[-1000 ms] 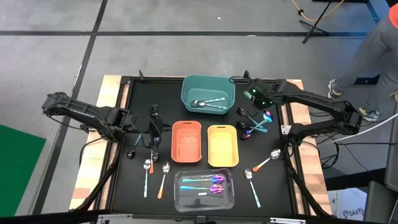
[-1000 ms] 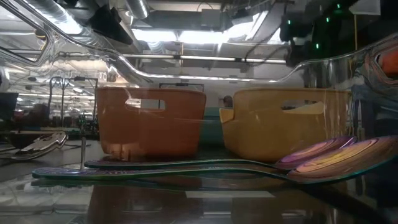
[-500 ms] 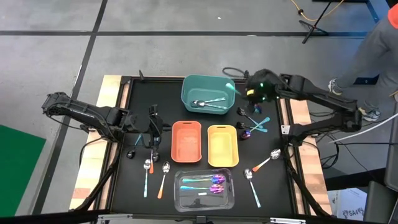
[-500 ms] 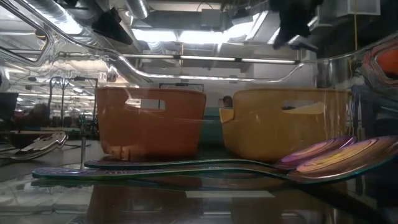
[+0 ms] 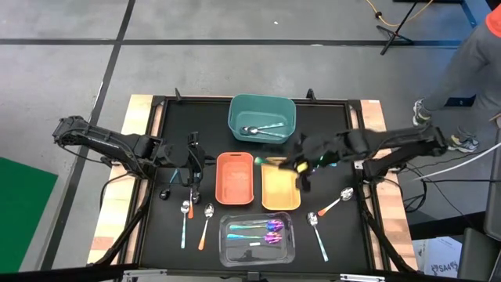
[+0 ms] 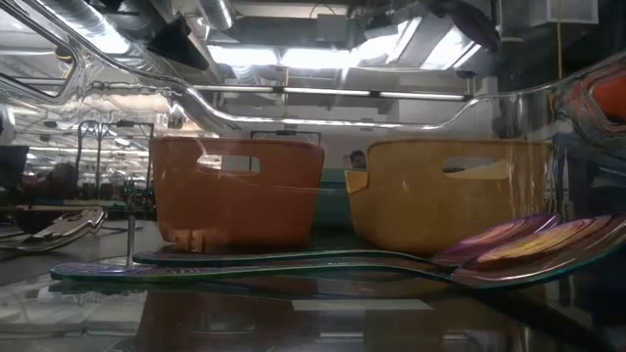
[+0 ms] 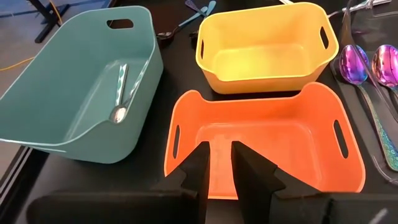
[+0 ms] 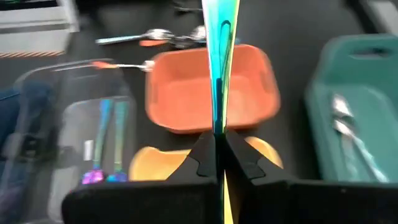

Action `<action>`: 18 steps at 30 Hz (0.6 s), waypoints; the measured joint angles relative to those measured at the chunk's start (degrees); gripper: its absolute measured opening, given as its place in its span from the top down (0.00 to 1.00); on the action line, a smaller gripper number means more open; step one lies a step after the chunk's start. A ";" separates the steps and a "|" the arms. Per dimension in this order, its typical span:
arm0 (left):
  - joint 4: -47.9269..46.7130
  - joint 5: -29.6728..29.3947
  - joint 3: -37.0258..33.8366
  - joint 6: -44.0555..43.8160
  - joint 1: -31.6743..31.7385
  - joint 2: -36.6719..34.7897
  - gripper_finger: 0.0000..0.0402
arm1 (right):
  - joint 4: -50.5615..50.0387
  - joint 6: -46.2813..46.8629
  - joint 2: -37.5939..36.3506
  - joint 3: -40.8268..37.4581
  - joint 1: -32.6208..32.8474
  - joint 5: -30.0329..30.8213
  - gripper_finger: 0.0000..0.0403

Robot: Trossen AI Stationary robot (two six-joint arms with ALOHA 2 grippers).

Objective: Sort silverware by color (type)
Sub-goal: Put the blue spoon into the transparent bin

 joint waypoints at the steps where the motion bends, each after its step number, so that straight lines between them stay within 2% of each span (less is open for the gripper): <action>1: 0.00 0.00 0.00 0.00 0.00 0.00 0.85 | 1.28 0.00 1.10 0.00 1.27 -0.29 1.00; 9: 0.00 0.00 0.00 0.00 0.00 0.00 0.85 | 10.06 0.56 8.64 0.00 8.43 -9.05 1.00; 18: 0.00 0.00 0.00 -0.02 -0.02 0.00 0.85 | 19.63 1.90 15.68 0.00 13.70 -11.18 1.00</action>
